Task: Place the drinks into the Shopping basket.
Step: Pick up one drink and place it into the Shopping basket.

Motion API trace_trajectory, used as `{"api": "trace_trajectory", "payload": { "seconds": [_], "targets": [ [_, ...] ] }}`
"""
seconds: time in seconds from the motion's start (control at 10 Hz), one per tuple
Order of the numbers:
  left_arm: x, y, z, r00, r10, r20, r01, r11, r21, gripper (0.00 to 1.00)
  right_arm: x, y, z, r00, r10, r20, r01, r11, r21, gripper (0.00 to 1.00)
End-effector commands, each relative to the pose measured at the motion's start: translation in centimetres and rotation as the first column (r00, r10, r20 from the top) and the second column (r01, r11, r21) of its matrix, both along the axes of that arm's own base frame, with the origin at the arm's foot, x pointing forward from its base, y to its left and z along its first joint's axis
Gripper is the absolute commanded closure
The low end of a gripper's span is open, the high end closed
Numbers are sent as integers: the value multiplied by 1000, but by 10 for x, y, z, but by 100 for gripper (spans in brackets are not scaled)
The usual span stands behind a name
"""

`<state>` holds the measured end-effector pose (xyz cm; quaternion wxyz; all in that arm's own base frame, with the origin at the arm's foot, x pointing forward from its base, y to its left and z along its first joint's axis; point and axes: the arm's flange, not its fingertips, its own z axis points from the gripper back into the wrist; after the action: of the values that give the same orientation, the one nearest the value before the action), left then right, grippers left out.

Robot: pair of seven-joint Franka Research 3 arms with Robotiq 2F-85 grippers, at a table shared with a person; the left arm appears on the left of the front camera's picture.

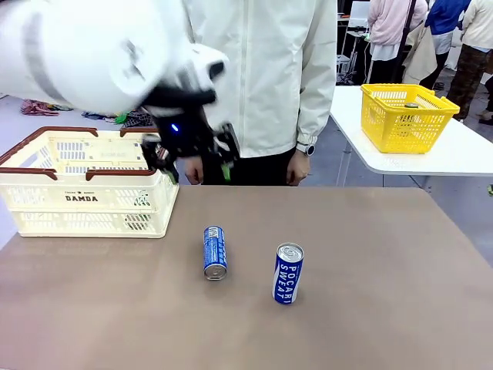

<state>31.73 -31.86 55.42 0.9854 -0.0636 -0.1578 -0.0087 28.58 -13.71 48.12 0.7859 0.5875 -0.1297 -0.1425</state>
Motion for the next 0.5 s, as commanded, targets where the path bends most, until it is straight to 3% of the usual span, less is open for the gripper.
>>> {"api": "trace_trajectory", "payload": {
  "seconds": [0.0,0.1,0.3,0.4],
  "targets": [
    [22,-21,-36,991,0,-136,3,1000,20,0,2,0,7,1000,-11,-7,11,1000,24,0],
    [29,-24,-52,987,-43,-153,43,999,1,0,2,0,7,1000,-11,-7,11,1000,24,0],
    [35,-16,-51,982,-77,-172,74,997,-24,0,2,0,7,1000,-11,-7,11,1000,24,0],
    [23,-28,-73,986,-48,-157,52,998,21,0,2,0,7,1000,-11,-7,11,1000,24,0]
  ]
}}
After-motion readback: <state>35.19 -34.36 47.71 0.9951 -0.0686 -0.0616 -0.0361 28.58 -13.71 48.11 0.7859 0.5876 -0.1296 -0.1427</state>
